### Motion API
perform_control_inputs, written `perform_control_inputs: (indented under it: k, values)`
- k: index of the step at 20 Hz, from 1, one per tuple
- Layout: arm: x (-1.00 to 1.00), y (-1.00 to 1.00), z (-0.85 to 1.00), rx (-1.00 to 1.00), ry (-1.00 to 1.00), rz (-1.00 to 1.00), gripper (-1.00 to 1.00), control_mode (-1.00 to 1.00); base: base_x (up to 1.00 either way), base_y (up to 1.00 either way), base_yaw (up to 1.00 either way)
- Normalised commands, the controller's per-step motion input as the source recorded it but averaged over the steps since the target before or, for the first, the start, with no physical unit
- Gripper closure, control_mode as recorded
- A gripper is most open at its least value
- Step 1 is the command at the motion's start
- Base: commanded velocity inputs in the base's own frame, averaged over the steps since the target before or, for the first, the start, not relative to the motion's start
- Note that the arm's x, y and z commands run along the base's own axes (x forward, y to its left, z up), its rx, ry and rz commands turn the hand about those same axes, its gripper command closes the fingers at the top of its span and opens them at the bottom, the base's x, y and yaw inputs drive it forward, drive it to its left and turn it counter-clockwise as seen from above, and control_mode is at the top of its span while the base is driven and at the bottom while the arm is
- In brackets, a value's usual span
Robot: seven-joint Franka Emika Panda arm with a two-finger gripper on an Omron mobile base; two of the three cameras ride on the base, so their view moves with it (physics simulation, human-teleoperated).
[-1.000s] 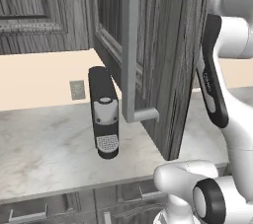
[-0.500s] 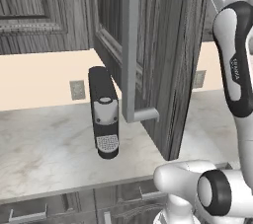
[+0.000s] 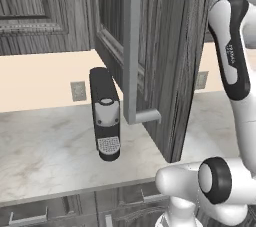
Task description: There is a tray on the dining counter. Grab the cup, mug, and pitcher and place them on the tray. The pitcher may be placed next to the tray if it cannot fit the tray.
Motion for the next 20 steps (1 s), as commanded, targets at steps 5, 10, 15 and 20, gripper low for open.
perform_control_inputs:
  k: [5, 10, 15, 20]
  values:
    - [0.54, 0.00, -0.02, 0.10, 0.07, 0.00, -1.00, -1.00, 0.00, 0.00, 0.00]
    - [0.41, 0.00, 0.00, 0.07, 0.07, 0.00, -1.00, -1.00, 0.00, 0.00, 0.00]
    - [0.45, 0.00, 0.00, 0.07, 0.05, 0.00, -1.00, -1.00, 0.00, 0.00, 0.00]
    - [0.38, 0.00, -0.02, 0.02, 0.01, 0.00, -1.00, -1.00, 0.00, 0.00, 0.00]
